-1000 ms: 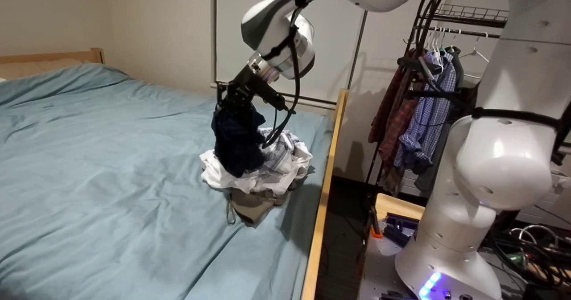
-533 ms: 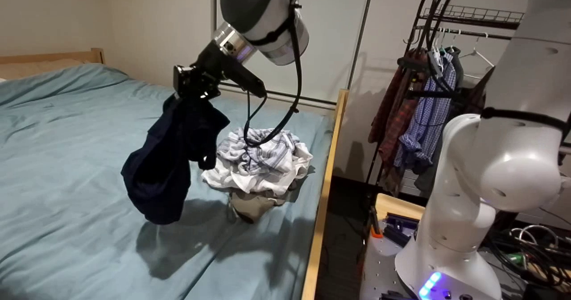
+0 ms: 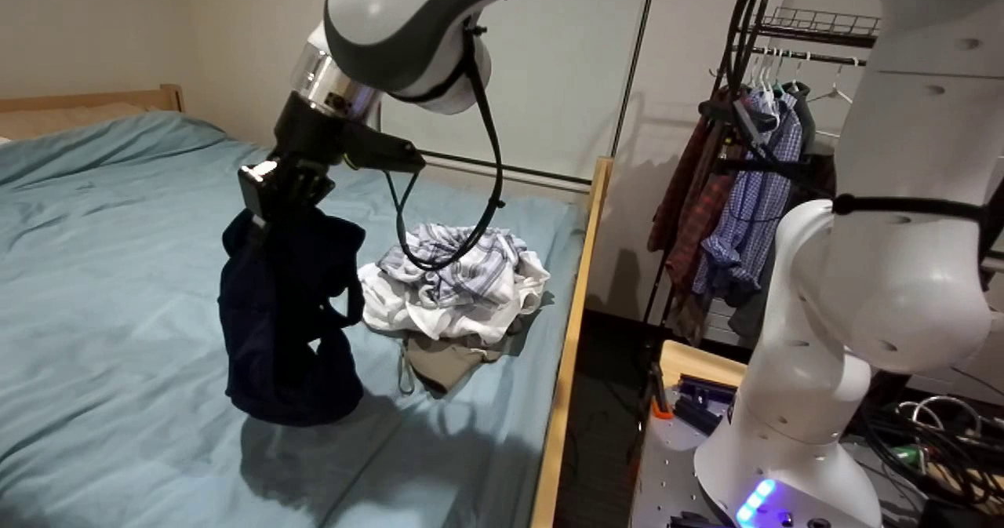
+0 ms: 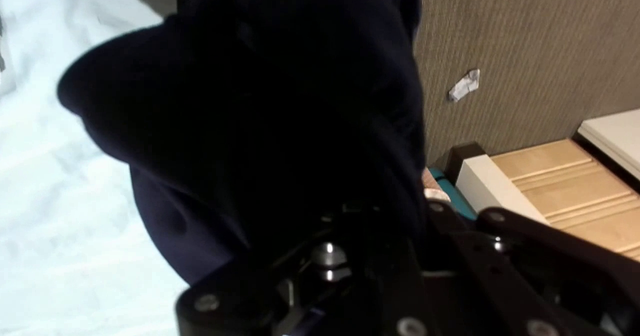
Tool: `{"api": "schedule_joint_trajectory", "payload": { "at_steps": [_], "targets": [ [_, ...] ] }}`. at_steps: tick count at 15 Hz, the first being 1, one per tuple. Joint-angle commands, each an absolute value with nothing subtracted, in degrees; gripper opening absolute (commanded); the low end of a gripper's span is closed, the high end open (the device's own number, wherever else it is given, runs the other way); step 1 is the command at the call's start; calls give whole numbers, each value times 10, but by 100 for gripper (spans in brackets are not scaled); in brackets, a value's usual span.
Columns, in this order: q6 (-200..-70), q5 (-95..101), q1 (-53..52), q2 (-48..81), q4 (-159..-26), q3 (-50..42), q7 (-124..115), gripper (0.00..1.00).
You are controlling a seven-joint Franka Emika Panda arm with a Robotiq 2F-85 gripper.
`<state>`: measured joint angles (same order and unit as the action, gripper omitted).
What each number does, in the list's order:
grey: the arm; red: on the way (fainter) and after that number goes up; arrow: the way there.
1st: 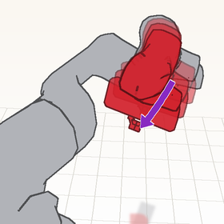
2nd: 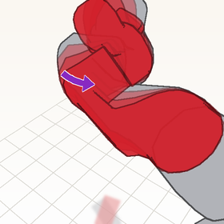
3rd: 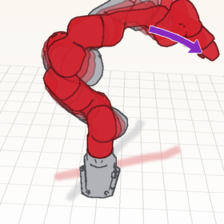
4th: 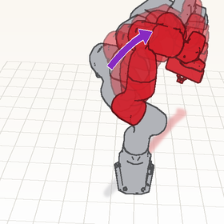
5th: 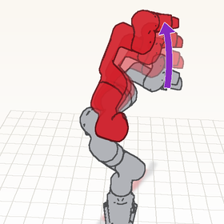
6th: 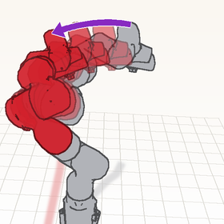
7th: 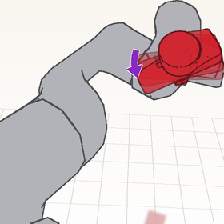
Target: Move the blue and checked clothes to the left
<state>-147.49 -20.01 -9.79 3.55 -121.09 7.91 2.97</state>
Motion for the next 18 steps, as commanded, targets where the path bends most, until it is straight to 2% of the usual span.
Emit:
{"api": "schedule_joint_trajectory", "payload": {
  "at_steps": [1,6,15,18],
  "targets": [
    [-1412,-125,-105,70,-1138,92,2,8],
    [-1314,-75,-110,95,-1075,100,15,8],
    [-1032,-37,-114,120,-983,96,-7,8],
    [-1021,-35,-116,126,-969,94,-33,8]
  ]
}}
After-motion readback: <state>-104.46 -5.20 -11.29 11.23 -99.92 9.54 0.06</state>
